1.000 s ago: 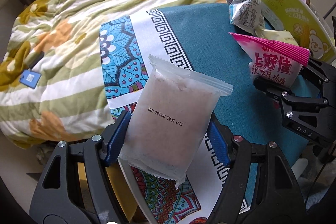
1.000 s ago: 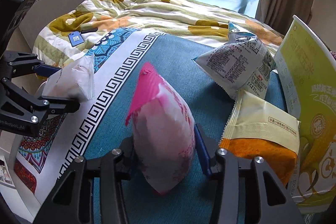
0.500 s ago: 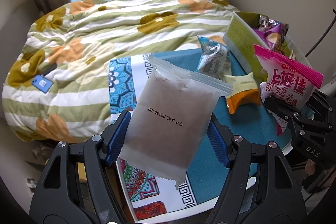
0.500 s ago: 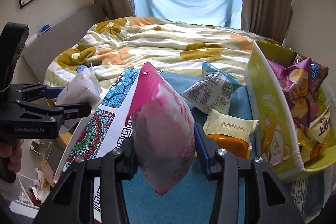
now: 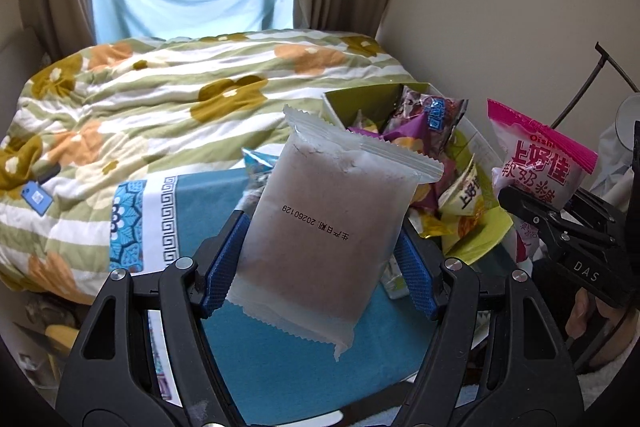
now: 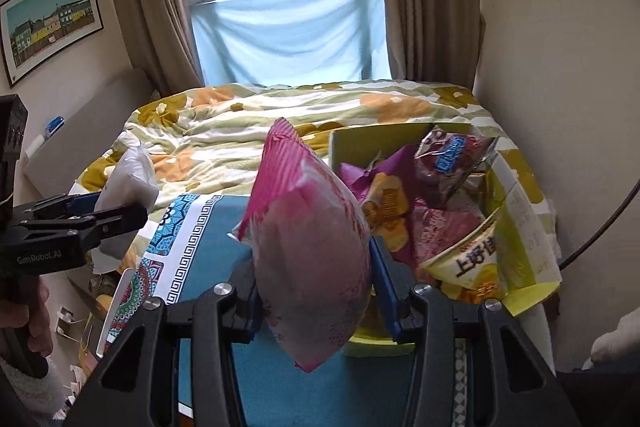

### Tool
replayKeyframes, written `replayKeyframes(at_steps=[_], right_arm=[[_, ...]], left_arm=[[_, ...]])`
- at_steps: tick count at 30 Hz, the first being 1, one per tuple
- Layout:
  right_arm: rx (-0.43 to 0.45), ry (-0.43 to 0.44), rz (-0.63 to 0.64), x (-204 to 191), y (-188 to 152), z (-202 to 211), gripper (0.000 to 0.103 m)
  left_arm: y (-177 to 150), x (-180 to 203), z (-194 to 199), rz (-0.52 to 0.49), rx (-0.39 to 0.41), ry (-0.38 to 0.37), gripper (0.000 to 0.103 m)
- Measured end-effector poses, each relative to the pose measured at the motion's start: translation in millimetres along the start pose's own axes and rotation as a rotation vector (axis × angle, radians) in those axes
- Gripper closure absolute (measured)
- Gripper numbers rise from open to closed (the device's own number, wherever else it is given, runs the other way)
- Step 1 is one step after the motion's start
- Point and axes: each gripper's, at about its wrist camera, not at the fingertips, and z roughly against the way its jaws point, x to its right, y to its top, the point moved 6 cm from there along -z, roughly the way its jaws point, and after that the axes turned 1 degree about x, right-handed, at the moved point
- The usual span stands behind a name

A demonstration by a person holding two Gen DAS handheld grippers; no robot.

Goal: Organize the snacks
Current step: 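Carry both packets over the cardboard box and open the left tool to drop its packet, then open the right tool to drop the pink-white bag into the box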

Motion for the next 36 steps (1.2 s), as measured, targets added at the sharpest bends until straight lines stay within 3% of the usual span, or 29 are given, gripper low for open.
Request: replayKeyframes(at_steps=[6,14,15,16,18,28,36], right_arm=[[0.016,-0.027,-0.001,70,14,12,0.060],[-0.034,-0.013,0.008,131,13,0,0.060],[-0.042,-0.010,0.008,135,12,-2,0.060],[-0.049,-0.004,0.003,140,12,-5,0.060],[-0.062,0.018,-0.014,146,11,-10,0.060],[-0.095,0.124,-0.022,152,10,-31,0.060],[-0.150,0.223,0.009,124,14,-51,0.060]], left_arm=[[8,76,-47,-0.010,-0.019,-0.038,0.034],[-7,129,-105,0.014,-0.079,-0.046,0.034],[-8,131,-107,0.006,-0.071,-0.038,0.028],[-9,132,-109,-0.002,-0.075,-0.019,0.012],[-11,131,-108,0.000,-0.068,0.010,0.001],[-30,106,-79,0.060,-0.075,0.098,0.001],[-34,82,-59,0.115,-0.068,0.139,0.001]])
